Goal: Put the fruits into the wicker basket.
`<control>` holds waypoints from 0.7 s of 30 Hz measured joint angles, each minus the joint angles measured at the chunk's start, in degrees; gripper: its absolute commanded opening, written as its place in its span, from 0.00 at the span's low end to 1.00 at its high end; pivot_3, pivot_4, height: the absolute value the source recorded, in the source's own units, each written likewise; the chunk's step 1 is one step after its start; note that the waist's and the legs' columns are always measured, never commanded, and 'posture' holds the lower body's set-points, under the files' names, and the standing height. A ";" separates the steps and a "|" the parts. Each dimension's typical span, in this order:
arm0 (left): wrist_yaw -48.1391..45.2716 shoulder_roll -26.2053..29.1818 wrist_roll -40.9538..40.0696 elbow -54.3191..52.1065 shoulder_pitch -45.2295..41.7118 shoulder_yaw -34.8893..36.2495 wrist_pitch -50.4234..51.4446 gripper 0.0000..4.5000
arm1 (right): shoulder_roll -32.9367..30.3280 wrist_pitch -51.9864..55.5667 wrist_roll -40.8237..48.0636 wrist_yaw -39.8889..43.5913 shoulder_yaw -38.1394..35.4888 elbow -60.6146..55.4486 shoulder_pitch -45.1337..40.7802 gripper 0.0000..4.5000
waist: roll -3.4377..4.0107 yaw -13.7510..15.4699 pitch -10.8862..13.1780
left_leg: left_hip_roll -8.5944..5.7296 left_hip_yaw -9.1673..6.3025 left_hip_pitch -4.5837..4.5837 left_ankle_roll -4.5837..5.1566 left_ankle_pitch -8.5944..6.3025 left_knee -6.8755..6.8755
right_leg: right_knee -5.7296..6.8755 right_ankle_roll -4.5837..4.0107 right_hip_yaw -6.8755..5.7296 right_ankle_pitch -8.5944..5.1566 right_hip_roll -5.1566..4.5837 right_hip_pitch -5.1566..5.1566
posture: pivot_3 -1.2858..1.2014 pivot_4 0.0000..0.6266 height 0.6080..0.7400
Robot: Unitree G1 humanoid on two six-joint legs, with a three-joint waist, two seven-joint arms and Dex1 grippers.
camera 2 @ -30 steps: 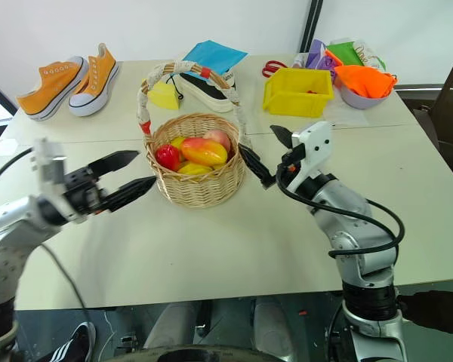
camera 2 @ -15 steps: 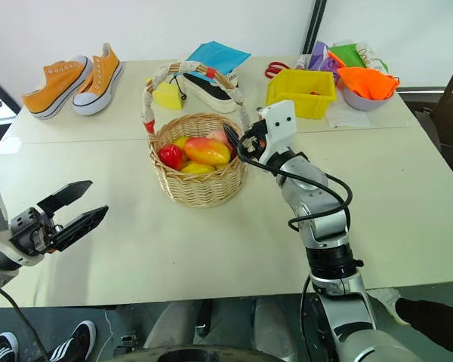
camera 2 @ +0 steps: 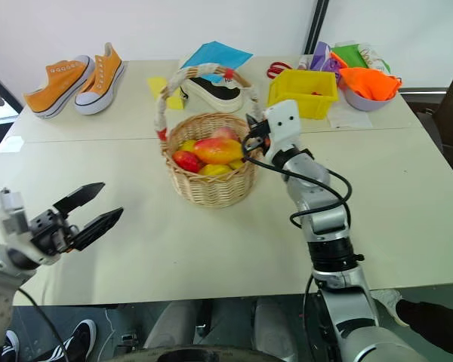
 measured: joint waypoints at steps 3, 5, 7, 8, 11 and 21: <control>1.63 -0.08 1.14 0.11 -3.84 -3.87 0.94 1.00 | -6.11 -1.71 0.24 0.62 -6.17 2.53 0.40 0.01 | 0.00 0.41 0.00 | -0.06 0.05 0.00 0.07 -0.03 0.01 | -0.05 0.14 0.02 0.07 -0.05 0.06 | 0.52 0.24 1.00; 2.94 0.03 3.96 1.23 -7.75 -8.85 2.25 1.00 | -10.62 -4.01 0.23 0.23 -11.19 5.29 1.58 0.01 | 0.04 0.85 0.03 | -0.07 0.02 -0.02 0.08 -0.02 0.01 | -0.03 0.17 -0.04 0.08 -0.05 0.17 | 0.52 0.24 1.00; 3.55 -0.17 5.35 3.14 -12.53 -13.84 4.98 1.00 | -14.70 -6.08 -0.29 -0.72 -16.01 8.61 2.64 0.01 | 0.07 0.93 0.04 | -0.08 0.03 -0.07 0.09 -0.01 0.03 | -0.01 0.19 -0.05 0.08 -0.02 0.22 | 0.52 0.24 1.00; 3.69 -0.26 5.55 4.28 -14.98 -15.66 6.24 1.00 | -16.39 -6.87 -0.65 -1.30 -18.11 9.90 3.28 0.01 | 0.07 0.68 0.04 | -0.07 0.04 -0.09 0.10 0.00 0.01 | 0.00 0.20 -0.06 0.09 0.01 0.21 | 0.52 0.24 1.00; 3.14 -1.29 5.91 7.78 -22.76 -18.53 8.01 1.00 | -19.35 -8.77 -1.20 -2.62 -23.04 12.36 6.17 0.01 | 0.08 0.02 0.05 | 0.03 0.07 -0.08 0.11 0.00 0.01 | 0.06 0.25 -0.05 0.09 0.24 0.17 | 0.52 0.24 1.00; -2.08 -2.22 7.18 14.08 -28.81 -21.81 7.82 1.00 | -18.58 -9.63 0.87 -5.48 -29.57 9.21 14.63 0.01 | 0.28 -0.98 0.04 | 0.17 0.14 0.05 0.11 0.01 0.15 | 0.31 0.28 -0.02 0.08 0.39 0.26 | 0.52 0.24 1.00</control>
